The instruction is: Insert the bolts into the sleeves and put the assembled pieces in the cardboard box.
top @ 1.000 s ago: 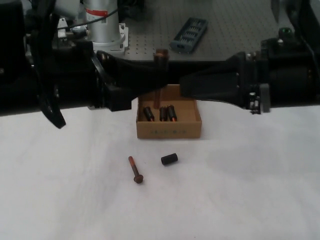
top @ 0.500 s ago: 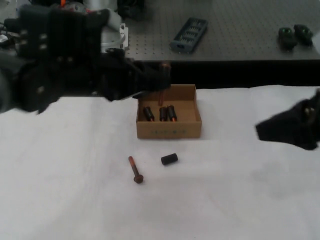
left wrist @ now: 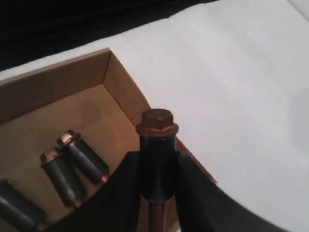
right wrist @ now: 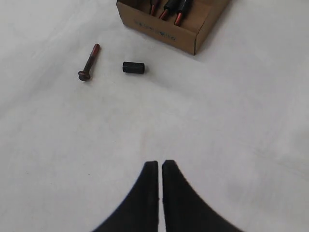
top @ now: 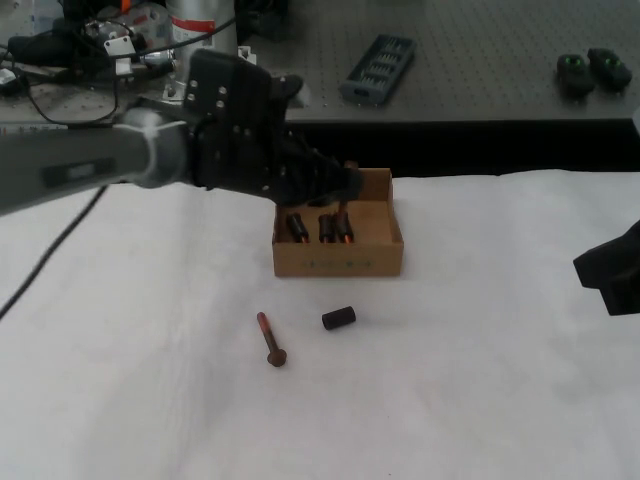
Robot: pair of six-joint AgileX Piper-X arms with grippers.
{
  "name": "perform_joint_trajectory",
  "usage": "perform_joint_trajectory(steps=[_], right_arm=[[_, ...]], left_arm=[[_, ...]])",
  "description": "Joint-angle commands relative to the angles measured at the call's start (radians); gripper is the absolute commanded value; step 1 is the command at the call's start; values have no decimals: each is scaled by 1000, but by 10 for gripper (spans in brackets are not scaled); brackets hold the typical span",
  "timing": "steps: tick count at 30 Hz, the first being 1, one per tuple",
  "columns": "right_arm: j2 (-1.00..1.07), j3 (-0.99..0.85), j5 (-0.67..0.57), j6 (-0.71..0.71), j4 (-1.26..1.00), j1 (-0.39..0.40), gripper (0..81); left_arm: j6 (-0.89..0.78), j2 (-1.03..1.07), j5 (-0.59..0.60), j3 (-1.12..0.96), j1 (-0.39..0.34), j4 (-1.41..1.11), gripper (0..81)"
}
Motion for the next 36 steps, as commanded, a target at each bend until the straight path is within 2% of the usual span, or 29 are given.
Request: perform_joint_trajectory(steps=[1,9,10,12,16,18,25,27,31,33,36], right_arm=[[-11,-1,1,-10,3,-6,22],[-11,-1,1,-10,3,-6,22],[-11,-1,1,-10,3,-6,22],[-11,-1,-1,-10,3,-6,22],[-11,-1,-1,-10,3,-6,22],[-11,-1,-1,-10,3,-6,22],[-11,-1,-1,-10,5,-6,22],[-11,-1,-1,-10,5,-6,22],[-11,-1,-1,-10,5,-6,22],[-11,-1,-1,-10,5,-6,22],[-11,-1,-2,-10,7,-6,22]], left_arm=[[12,53,-34,-80,1,-9,6],[16,144,-39,-175,1,7,1],[16,147,-55,-175,1,12,22],[16,151,-69,-175,1,22,97],[10,150,-80,-175,1,27,328],[-20,150,-84,-175,1,27,386],[-37,130,-84,-214,1,157,347],[-20,105,-84,-219,1,197,312],[30,40,-84,-220,1,288,155],[57,2,-84,-220,1,354,24],[108,-54,-84,-220,1,457,7]])
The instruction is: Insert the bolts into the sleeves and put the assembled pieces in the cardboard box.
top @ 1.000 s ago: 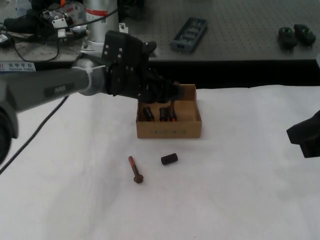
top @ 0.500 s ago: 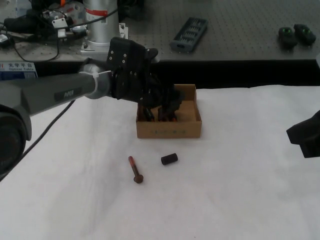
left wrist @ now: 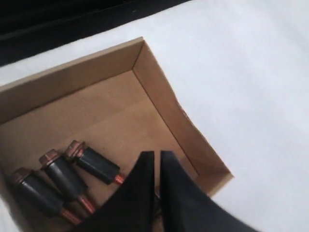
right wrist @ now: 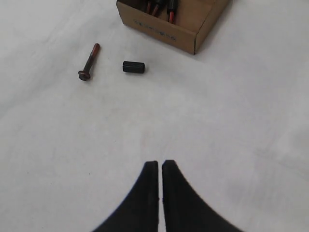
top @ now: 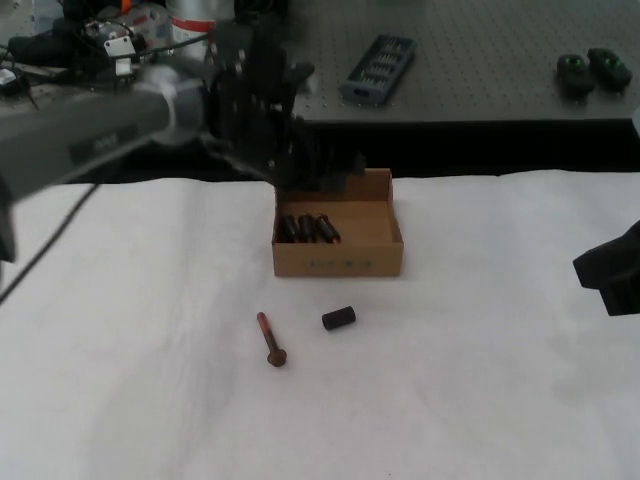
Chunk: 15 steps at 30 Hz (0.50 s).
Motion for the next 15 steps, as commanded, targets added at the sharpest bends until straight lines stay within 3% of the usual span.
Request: perform_joint_trajectory(steps=[1,8,15], right_arm=[[-13,-1,-2,-10,5,-6,22],[-56,-1,-2,-8,23,-6,22],[-85,-1,-2,-8,26,-6,22]], left_arm=[[60,-76,-4,-11,1,115,7],[225,-218,-7,-2,1,424,7],[237,-442,-7,209,1,451,7]])
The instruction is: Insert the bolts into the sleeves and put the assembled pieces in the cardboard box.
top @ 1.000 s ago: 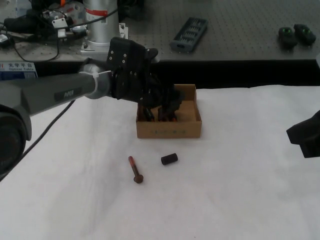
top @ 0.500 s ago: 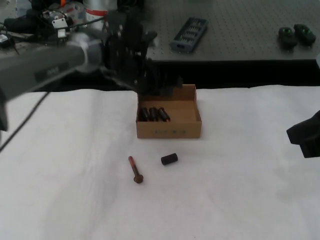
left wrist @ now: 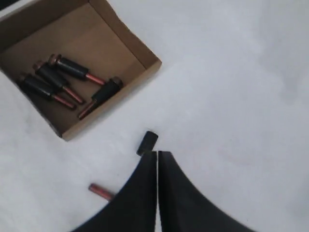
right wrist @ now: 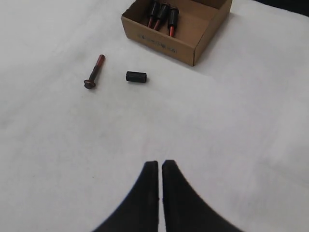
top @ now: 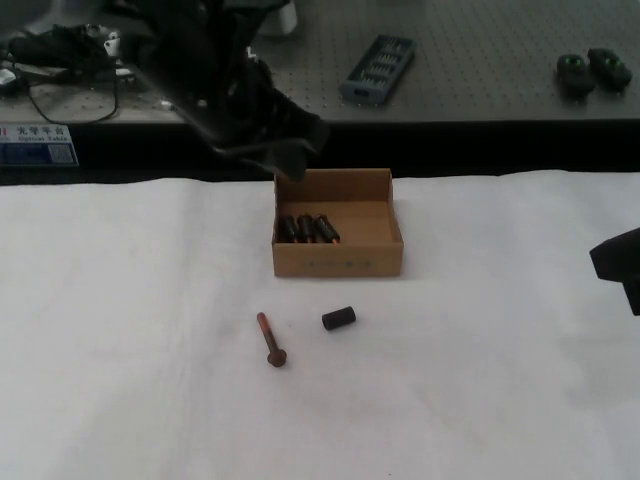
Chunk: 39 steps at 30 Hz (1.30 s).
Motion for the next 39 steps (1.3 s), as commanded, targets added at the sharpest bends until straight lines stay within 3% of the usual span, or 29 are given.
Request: perform_joint_trajectory(steps=[1,17,31,34,39], right_arm=[[-8,-1,-2,-8,7,-6,22],[-8,-1,-7,-8,7,-6,22],[-5,-1,-6,51,-4,-6,0],[14,-1,-45,69,-37,-6,82],[105,-1,-93,53,-114,-4,318]], left_arm=[[9,-112,-4,100,1,19,7],[-72,-698,-26,710,1,-52,7],[-116,-789,-26,778,1,-102,7],[-116,-789,-26,778,1,-113,7],[-116,-789,-26,778,1,-149,7]])
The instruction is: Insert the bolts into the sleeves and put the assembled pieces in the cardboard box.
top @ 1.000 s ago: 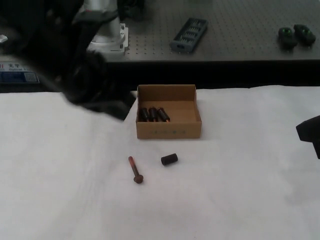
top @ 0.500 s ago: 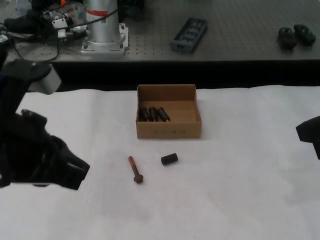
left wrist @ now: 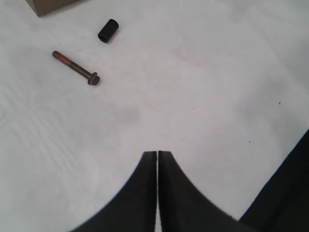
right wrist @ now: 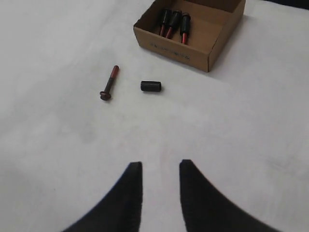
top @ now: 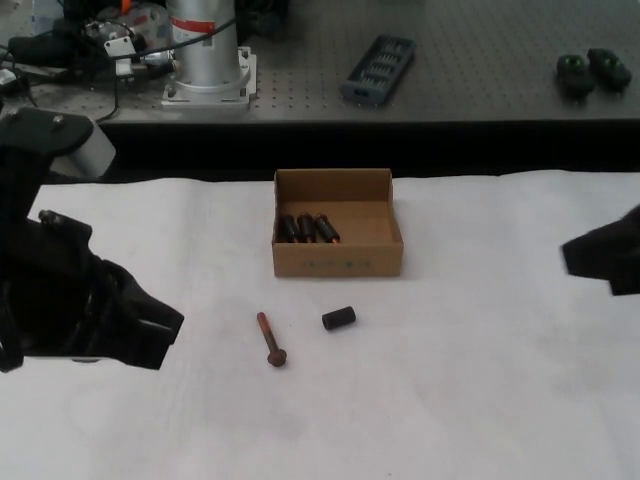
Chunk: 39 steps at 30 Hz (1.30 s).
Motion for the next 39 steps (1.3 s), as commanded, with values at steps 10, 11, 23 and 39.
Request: perform_joint_trajectory(steps=[10,11,23,39], right_arm=[[215,-4,-21,-478,-240,6,355],[236,-4,-21,-511,-271,14,355],[499,-4,183,-1021,-492,234,355],[856,-192,313,-1376,-656,255,355]], left_arm=[[1,-9,-7,-1,1,-39,7],[16,-9,-7,-1,1,-44,7],[284,-9,-7,-1,1,-121,7],[396,-9,-7,1,1,-53,7]])
